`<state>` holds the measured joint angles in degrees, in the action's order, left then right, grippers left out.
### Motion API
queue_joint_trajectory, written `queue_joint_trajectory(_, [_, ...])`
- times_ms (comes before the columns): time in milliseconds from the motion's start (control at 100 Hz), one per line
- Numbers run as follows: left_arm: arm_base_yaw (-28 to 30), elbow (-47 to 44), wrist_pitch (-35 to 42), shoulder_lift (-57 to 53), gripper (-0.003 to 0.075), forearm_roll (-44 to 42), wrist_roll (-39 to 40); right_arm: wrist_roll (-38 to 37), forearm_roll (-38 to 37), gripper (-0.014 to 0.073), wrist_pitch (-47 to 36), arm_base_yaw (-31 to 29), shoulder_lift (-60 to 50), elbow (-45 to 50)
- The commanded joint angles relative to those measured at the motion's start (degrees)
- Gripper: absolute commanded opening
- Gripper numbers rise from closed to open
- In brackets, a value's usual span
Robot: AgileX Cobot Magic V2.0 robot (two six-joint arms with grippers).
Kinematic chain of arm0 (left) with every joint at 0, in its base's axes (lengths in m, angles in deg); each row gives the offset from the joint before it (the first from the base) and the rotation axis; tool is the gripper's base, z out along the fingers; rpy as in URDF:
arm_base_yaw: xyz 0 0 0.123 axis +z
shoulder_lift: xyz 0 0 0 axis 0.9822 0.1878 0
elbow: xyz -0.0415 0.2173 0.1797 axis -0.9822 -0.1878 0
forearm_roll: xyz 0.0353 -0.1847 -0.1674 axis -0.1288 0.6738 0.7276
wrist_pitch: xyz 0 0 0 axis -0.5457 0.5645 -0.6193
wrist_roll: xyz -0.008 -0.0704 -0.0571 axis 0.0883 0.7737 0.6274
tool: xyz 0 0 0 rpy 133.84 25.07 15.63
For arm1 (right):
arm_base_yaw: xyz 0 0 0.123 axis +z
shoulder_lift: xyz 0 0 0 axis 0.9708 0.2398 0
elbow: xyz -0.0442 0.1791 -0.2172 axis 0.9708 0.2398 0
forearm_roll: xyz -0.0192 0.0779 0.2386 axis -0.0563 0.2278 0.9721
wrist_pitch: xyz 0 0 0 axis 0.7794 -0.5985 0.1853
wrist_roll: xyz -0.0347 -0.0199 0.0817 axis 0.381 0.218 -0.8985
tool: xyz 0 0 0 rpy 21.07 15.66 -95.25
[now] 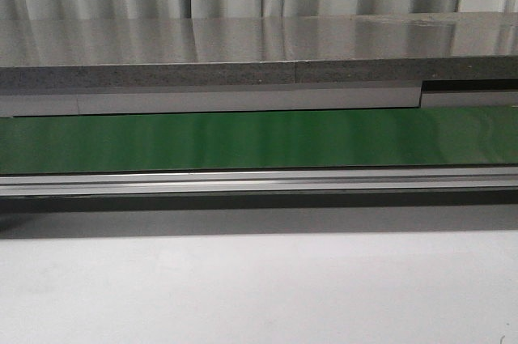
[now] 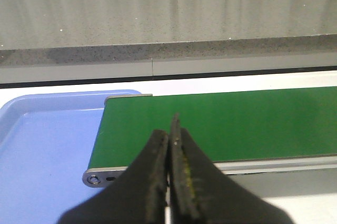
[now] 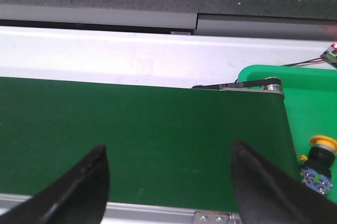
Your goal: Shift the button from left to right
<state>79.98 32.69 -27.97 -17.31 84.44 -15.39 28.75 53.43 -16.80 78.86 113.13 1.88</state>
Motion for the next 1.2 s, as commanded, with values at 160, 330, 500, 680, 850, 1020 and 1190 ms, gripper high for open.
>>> queue_joint_trajectory(160, [-0.4, 1.6, 3.7, 0.9, -0.002, 0.5, 0.2, 0.2, 0.5, 0.0498, -3.3, 0.2, -16.9, 7.3])
queue_joint_trajectory(330, [-0.4, 1.6, 3.7, 0.9, -0.002, 0.5, 0.2, 0.2, 0.6, 0.0498, -1.7, 0.2, -29.0, 12.6])
queue_joint_trajectory(500, [-0.4, 1.6, 3.7, 0.9, -0.002, 0.5, 0.2, 0.2, 0.6, 0.0483, 1.1, 0.2, -38.5, 15.5])
queue_joint_trajectory(680, [-0.4, 1.6, 3.7, 0.9, -0.002, 0.5, 0.2, 0.2, 0.6, 0.0339, 5.5, 0.2, -43.8, 15.7])
queue_joint_trajectory(850, [-0.4, 1.6, 3.7, 0.9, -0.002, 0.5, 0.2, 0.2, 0.6, 0.0151, 5.8, 0.2, -44.1, 15.7])
queue_joint_trajectory(1020, [-0.4, 1.6, 3.7, 0.9, -0.002, 0.5, 0.2, 0.2, 0.6, -0.003, 5.8, 0.2, -44.1, 15.7])
queue_joint_trajectory(1190, [-0.4, 1.6, 3.7, 0.9, -0.002, 0.5, 0.2, 0.2, 0.6, -0.0068, 5.8, 0.2, -44.1, 15.7])
